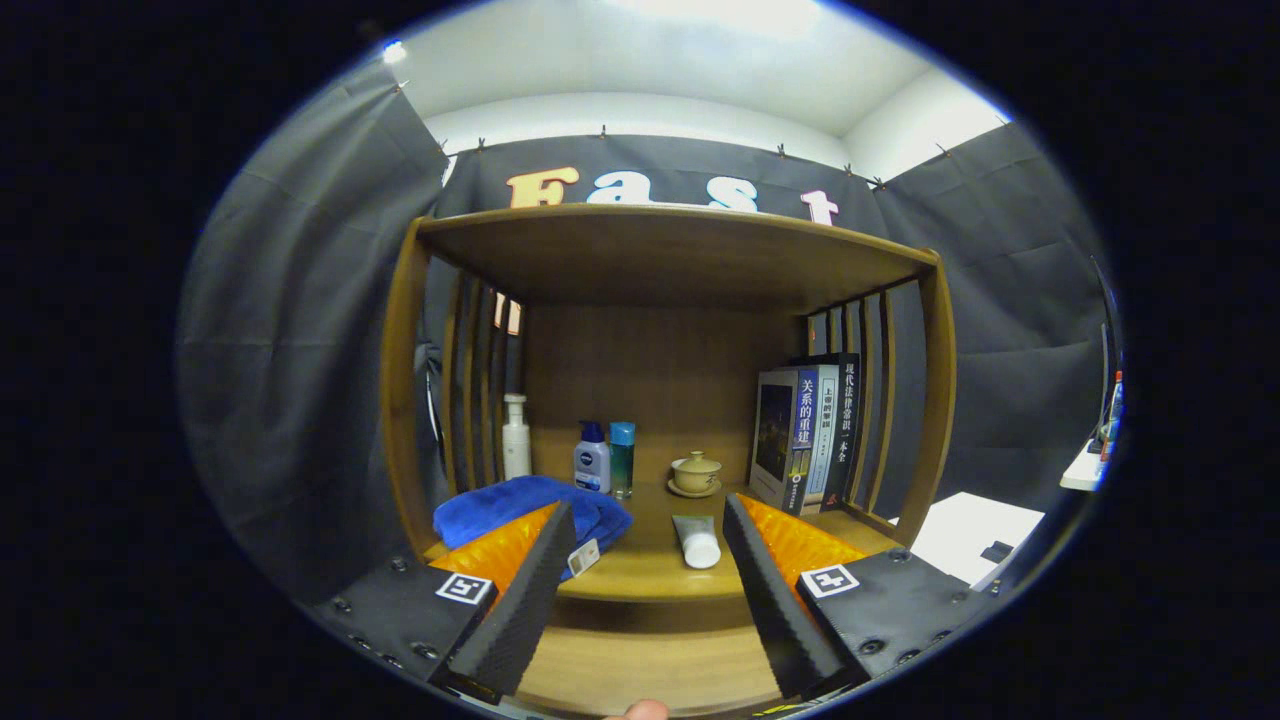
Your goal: Pull open the drawer, take out the items inside it, and place them on the countertop above the cabinet.
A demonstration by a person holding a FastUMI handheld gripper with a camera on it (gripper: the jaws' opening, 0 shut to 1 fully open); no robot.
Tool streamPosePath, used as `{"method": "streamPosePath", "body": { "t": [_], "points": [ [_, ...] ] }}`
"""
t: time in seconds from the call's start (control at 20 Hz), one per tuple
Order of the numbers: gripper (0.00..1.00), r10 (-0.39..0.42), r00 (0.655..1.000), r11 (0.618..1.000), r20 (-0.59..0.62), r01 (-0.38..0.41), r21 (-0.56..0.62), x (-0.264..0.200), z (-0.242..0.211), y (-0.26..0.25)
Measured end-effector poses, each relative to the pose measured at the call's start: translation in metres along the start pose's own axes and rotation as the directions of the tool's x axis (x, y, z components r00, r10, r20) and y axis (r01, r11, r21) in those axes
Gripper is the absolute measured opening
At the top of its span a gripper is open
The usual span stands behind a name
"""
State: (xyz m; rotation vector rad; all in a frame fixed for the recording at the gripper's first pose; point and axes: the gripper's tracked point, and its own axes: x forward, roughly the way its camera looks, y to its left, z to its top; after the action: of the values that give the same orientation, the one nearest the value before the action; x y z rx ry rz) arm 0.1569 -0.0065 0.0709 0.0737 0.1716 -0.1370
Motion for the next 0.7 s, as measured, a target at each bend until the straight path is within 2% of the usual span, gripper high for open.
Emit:
{"method": "streamPosePath", "body": {
  "t": [0.3, 0.4, 0.5, 0.7],
  "points": [
    [0.97, -0.007, 0.998, 0.999, 0.070, 0.009, -0.034, -0.059, 0.000, -0.004],
    [0.97, -0.025, 0.998, 0.996, 0.056, 0.029, -0.082, -0.075, -0.016, -0.008],
    [0.97, -0.007, 1.000, 0.993, 0.003, 0.007, -0.118, -0.086, -0.044, -0.006],
    [0.98, 0.038, 0.999, 0.998, -0.029, -0.040, -0.050, -0.092, -0.082, 0.005]
  ]
}}
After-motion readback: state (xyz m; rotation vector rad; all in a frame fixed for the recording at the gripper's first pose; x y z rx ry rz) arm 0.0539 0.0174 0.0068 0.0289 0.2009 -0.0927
